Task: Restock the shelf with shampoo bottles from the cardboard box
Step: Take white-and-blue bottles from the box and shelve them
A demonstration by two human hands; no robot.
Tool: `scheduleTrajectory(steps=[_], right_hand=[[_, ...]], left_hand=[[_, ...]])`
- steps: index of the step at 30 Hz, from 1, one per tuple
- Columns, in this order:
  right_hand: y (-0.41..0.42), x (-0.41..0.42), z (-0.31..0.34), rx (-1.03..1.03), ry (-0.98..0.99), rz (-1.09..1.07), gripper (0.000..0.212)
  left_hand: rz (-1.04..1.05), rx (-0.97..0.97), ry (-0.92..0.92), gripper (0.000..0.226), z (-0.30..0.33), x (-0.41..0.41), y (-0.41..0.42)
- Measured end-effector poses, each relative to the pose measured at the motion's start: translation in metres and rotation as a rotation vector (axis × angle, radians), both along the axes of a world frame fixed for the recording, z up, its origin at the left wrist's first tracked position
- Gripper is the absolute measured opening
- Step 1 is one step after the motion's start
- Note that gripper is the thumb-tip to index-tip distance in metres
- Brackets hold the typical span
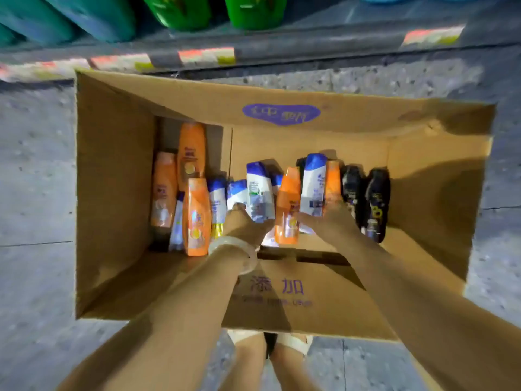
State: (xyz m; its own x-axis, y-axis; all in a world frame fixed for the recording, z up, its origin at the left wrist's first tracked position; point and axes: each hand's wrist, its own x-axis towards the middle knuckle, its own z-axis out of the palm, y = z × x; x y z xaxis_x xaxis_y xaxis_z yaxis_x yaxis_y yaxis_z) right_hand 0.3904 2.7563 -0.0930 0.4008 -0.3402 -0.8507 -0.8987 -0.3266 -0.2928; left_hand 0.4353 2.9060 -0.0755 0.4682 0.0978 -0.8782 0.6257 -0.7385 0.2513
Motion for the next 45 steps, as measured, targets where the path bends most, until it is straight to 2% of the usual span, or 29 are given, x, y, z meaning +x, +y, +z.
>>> scheduleTrajectory(steps=[4,6,11,14,19,22,25,27,30,33,35,37,39,42,45], right_hand=[[0.008,0.005,-0.035,-0.124,-0.006,-0.104,0.085],[0.012,0.005,-0.045,-0.198,-0.006,-0.131,0.084],[0.017,0.008,-0.059,-0.293,0.029,-0.127,0.092],[0.017,0.011,-0.062,-0.306,0.035,-0.082,0.094],[0.016,0.014,-0.059,-0.244,0.038,-0.013,0.08],[0.014,0.013,-0.055,-0.19,0.009,-0.006,0.075],[0.014,0.012,-0.054,-0.072,-0.004,-0.074,0.068],[0.012,0.014,-0.048,0.036,0.035,-0.198,0.062],[0.004,0.012,-0.022,0.156,0.042,-0.341,0.043],[-0.008,0.007,0.021,0.202,-0.035,-0.35,0.033],[-0.011,0.007,0.053,0.248,-0.093,-0.364,0.024],[-0.014,0.01,0.088,0.269,-0.105,-0.416,0.025],[-0.017,0.018,0.125,0.305,-0.141,-0.476,0.031],[-0.016,0.036,0.189,0.364,-0.214,-0.513,0.02],[-0.013,0.057,0.26,0.341,-0.28,-0.524,0.028]], left_hand=[[0.141,-0.026,0.048,0.059,-0.044,-0.002,-0.006],[0.171,0.004,-0.005,0.06,-0.062,-0.003,-0.009],[0.212,0.089,0.01,0.079,-0.08,-0.004,-0.02],[0.259,0.025,0.046,0.071,-0.082,0.002,-0.02],[0.27,-0.14,0.091,0.059,-0.074,0.005,-0.024],[0.291,-0.136,0.091,0.054,-0.071,0.002,-0.024],[0.321,-0.129,0.092,0.046,-0.063,-0.001,-0.018],[0.387,-0.187,0.111,0.04,-0.053,-0.004,-0.009],[0.492,-0.232,0.119,0.024,-0.03,-0.005,0.007],[0.623,-0.269,0.127,0.026,0.007,-0.001,0.017],[0.665,-0.287,0.127,0.037,0.039,0.006,0.02],[0.671,-0.328,0.107,0.036,0.073,0.015,0.02],[0.687,-0.399,0.083,0.025,0.113,0.026,0.017],[0.643,-0.485,0.033,0.018,0.178,0.044,0.019],[0.587,-0.539,-0.05,0.017,0.244,0.059,0.021]])
